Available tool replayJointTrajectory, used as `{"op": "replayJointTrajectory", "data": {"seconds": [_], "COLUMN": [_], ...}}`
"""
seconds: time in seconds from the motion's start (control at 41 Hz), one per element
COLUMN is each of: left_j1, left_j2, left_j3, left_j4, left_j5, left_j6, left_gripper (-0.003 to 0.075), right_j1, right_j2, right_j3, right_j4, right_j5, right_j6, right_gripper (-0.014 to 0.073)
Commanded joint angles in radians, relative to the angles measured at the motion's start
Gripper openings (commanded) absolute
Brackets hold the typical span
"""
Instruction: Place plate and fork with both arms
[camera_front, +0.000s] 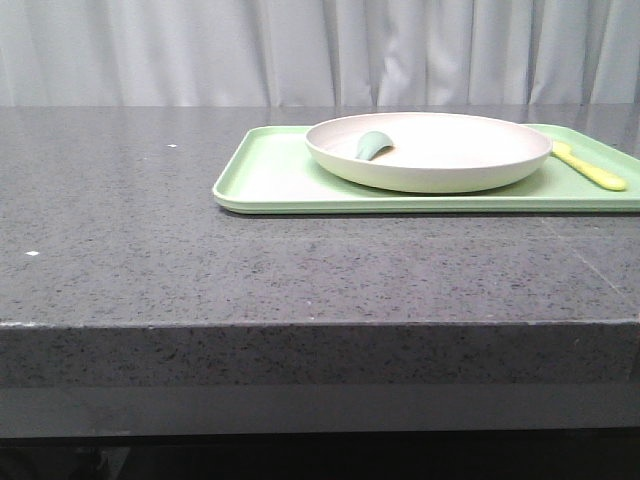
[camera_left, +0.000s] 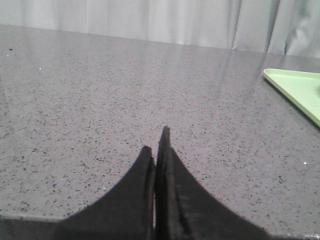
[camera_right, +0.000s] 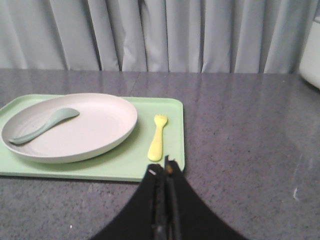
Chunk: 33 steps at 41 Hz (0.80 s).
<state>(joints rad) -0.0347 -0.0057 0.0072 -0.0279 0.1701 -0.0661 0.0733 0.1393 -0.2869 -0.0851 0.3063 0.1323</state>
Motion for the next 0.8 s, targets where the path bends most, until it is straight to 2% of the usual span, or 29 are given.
{"op": "replayJointTrajectory", "data": {"seconds": [0.0,0.073,0.268,0.439,0.78], "left_j1": [0.002,0.002,0.002,0.002,0.002], "left_j2": [-0.021,-0.021,-0.021,-0.021,-0.021], "left_j3": [0.000,0.000,0.000,0.000,0.000], "left_j4": [-0.010,-0.010,-0.010,-0.010,-0.010], "left_j5": [-0.082,-0.082,-0.082,-0.084,-0.084], "left_j6": [0.000,0.000,0.000,0.000,0.000], "left_gripper": [-0.0018,-0.0018,-0.0018,-0.0018,-0.0018], "right_j1": [0.001,0.001,-0.002,-0.001,-0.001], "right_j2": [-0.005,-0.035,-0.174,-0.168,-0.168], "right_j3": [0.043,0.120,0.310,0.311,0.310], "right_j4": [0.085,0.134,0.154,0.154,0.154], "right_j5": [-0.132,-0.177,-0.215,-0.140,-0.132], "right_j6": [-0.098,-0.143,-0.142,-0.142,-0.142], "right_gripper": [-0.0067,-0.0067,-0.0067,-0.0067,-0.0067]}}
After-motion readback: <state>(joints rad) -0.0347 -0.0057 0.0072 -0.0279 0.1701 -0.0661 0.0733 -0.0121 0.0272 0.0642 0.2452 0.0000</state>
